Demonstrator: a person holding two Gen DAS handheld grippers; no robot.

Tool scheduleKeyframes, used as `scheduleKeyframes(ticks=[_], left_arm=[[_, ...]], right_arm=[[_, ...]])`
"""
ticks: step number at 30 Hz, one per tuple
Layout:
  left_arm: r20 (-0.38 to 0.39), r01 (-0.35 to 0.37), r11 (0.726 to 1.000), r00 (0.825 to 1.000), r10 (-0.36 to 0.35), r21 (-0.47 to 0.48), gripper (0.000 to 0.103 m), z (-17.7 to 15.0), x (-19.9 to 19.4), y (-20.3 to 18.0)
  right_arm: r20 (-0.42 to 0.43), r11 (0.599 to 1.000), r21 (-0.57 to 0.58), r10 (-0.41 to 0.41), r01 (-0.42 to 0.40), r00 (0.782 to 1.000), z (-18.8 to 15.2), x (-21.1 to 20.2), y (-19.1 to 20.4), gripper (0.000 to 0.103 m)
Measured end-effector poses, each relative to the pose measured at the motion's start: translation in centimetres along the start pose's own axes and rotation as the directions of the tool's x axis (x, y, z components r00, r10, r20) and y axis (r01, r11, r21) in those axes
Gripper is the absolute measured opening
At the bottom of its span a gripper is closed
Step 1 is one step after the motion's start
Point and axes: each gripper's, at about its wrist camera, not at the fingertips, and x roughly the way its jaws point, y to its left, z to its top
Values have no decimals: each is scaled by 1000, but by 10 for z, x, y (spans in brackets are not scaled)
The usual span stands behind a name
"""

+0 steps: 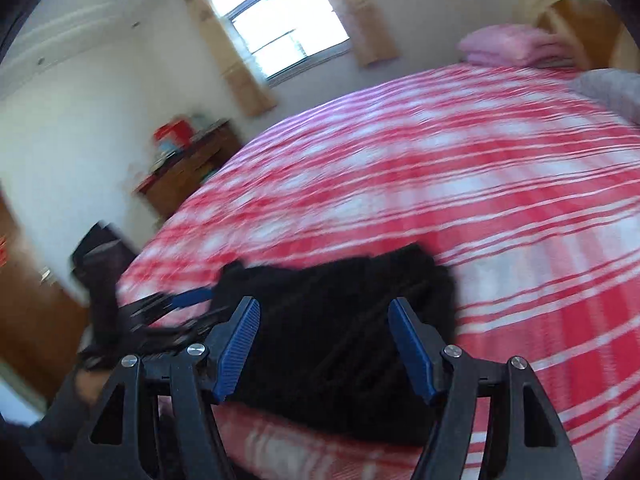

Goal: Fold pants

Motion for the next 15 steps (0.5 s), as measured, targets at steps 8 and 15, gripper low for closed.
scheduleKeyframes(ticks=[8, 15], left_arm=[[16, -111, 993, 994, 112, -25, 100, -22, 11, 22], [4, -81, 994, 997, 81, -68, 103, -29, 11, 36]], right_arm=[[-195, 940, -34, -338, 338, 921, -26, 22, -34, 69], [-167, 926, -18, -374, 376, 912, -18, 1, -36, 69]])
